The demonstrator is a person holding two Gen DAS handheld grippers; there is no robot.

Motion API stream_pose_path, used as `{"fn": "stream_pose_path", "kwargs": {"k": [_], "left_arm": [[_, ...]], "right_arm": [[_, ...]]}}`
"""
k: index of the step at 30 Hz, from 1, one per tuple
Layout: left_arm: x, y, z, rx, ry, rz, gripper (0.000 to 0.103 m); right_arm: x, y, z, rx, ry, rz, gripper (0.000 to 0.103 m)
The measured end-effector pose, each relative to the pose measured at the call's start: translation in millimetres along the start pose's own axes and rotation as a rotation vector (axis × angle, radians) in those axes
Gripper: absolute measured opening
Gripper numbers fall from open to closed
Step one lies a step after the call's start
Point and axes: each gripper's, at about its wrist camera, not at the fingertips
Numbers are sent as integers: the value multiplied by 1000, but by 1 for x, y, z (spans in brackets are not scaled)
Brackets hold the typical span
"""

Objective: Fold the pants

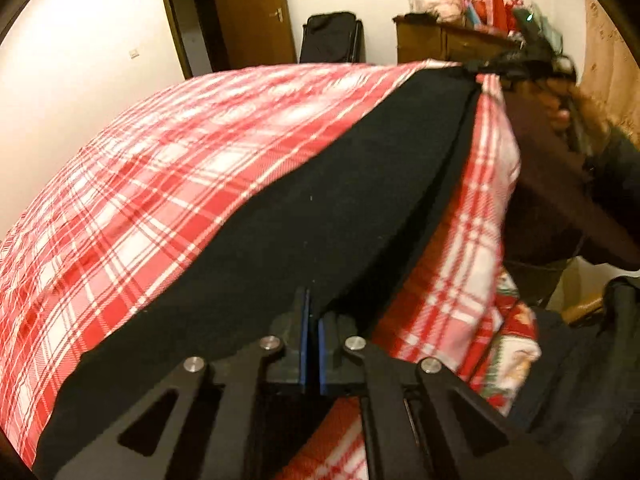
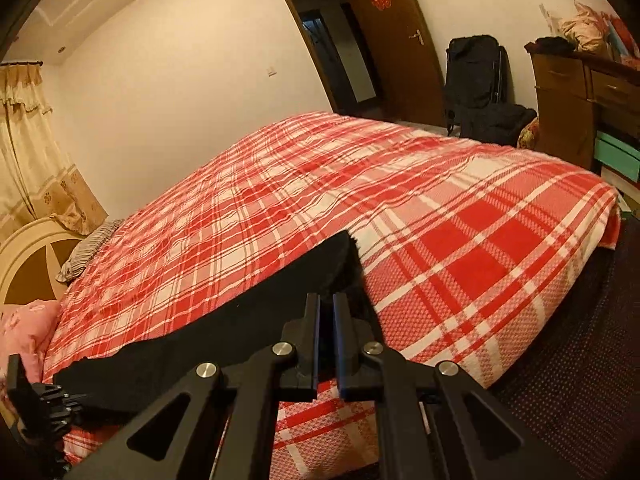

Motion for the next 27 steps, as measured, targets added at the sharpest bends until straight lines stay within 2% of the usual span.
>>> {"fn": "stream_pose_path", "kwargs": {"k": [6, 11, 16, 23, 24, 25, 27], "left_arm": [[-10, -21, 6, -3, -7, -46, 3], [-8, -33, 10, 18, -20, -54, 3], [-8, -24, 5, 12, -12, -34, 3], [-19, -28, 3, -1, 1, -50, 3], [-20, -31, 4, -12, 1, -55, 4], [-20, -34, 5, -11, 1, -59, 10], [-21, -38, 5, -6, 11, -58, 12]], "right_arm": [[0, 2, 8, 1, -22, -18, 5], [1, 11, 2, 2, 3, 8, 5], [2, 18, 4, -7, 8, 14, 5], [-3, 2, 17, -38, -24, -50, 5], [-4, 0, 19, -48, -30, -65, 5], [-4, -2, 21, -44, -32, -82, 5], [-5, 2, 23, -50, -41, -67, 8]]}}
Point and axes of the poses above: each gripper's, at about its wrist camera, not at the fingertips, and y roughly against the way its jaws point, z to its right, x to its top, and after that the axes turned 13 degrees about -z, right-handed
